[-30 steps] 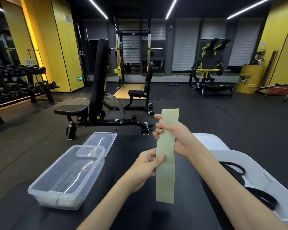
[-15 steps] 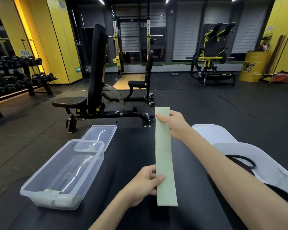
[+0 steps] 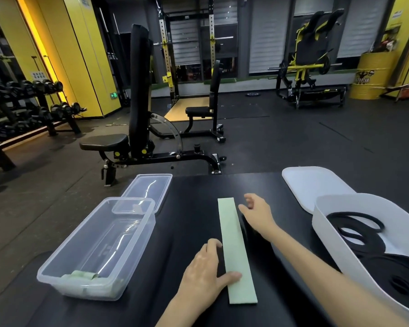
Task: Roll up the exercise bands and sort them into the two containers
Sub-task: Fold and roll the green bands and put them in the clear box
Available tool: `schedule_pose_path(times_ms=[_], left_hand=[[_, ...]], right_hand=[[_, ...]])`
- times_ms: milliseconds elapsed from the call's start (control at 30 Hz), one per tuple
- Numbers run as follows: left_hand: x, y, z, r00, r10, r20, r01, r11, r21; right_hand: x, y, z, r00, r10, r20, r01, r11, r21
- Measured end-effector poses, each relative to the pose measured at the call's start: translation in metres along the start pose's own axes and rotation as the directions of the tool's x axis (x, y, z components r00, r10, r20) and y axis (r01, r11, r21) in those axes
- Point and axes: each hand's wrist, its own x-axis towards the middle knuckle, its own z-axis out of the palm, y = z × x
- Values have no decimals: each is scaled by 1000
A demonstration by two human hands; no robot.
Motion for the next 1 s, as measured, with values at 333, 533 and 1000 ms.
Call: schedule_pose_path(times_ms=[333, 533, 1000], left_hand=[[-26, -13, 10, 960, 260, -106, -278, 932, -232], [-37, -12, 12, 939, 334, -85, -344, 916, -208], [-78, -7, 24, 944, 285, -167, -298, 953, -59]], right_hand=[[-173, 26, -31, 842, -492, 223, 523, 845, -111], [-186, 31, -30, 824, -535, 186, 564, 807, -178], [-231, 24, -30, 803, -569, 174, 594, 749, -293]])
